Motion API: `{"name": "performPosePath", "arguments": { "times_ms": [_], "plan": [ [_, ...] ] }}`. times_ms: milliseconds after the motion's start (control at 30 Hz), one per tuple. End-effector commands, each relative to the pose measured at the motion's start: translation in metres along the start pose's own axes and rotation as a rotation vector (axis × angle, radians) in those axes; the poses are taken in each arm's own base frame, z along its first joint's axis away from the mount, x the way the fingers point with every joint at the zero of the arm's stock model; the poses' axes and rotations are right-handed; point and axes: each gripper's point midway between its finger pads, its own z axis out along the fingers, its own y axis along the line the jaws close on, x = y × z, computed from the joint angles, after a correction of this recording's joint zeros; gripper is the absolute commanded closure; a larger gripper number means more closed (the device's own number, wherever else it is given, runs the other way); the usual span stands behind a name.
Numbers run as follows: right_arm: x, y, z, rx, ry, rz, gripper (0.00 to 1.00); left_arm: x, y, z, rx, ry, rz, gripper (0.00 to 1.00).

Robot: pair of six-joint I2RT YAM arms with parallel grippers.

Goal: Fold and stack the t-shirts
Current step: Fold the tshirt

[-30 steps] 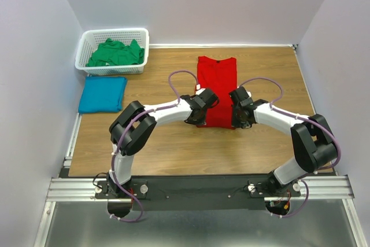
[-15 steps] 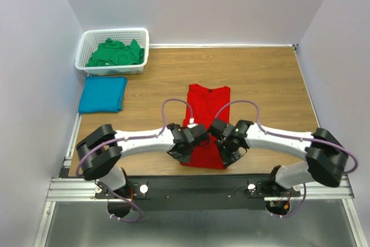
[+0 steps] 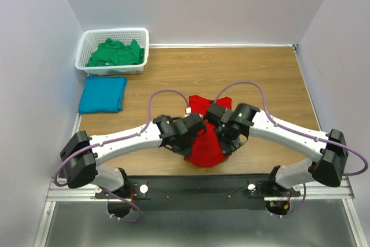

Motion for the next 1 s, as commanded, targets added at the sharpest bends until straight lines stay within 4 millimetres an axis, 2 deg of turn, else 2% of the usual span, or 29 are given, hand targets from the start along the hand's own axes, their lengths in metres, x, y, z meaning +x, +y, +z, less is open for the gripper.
{"name": "performPosePath", "arguments": {
  "times_ms": [0, 33, 67, 133, 200, 433, 633, 800, 967],
  "plan": [
    [-0.044, -0.028, -0.027, 0.123, -0.112, 0.005, 0.99, -0.052, 0.005, -0.015, -0.019, -0.115, 0.014, 1.0],
    [-0.054, -0.036, -0.032, 0.129, -0.119, 0.01, 0.99, -0.069, 0.005, -0.023, -0.007, -0.152, 0.017, 1.0],
    [-0.067, -0.034, -0.043, 0.111, -0.154, 0.016, 0.99, -0.076, 0.006, -0.025, -0.009, -0.164, 0.018, 1.0],
    [-0.081, -0.046, -0.05, 0.131, -0.168, 0.016, 0.99, -0.098, 0.009, -0.032, -0.005, -0.209, 0.011, 1.0],
    [-0.095, -0.048, -0.062, 0.129, -0.202, 0.018, 0.99, -0.109, 0.01, -0.035, -0.003, -0.226, 0.01, 1.0],
    [-0.129, -0.072, -0.071, 0.178, -0.228, 0.028, 0.99, -0.154, 0.015, -0.047, 0.011, -0.304, 0.02, 1.0],
    [-0.158, -0.084, -0.082, 0.183, -0.267, 0.032, 0.99, -0.18, 0.017, -0.052, 0.04, -0.34, 0.024, 1.0],
    [-0.18, -0.093, -0.079, 0.191, -0.278, 0.031, 0.99, -0.197, 0.03, -0.049, 0.028, -0.361, 0.005, 1.0],
    [-0.206, -0.095, -0.082, 0.181, -0.31, 0.049, 0.99, -0.21, 0.033, -0.047, 0.071, -0.371, -0.008, 1.0]
  ]
}}
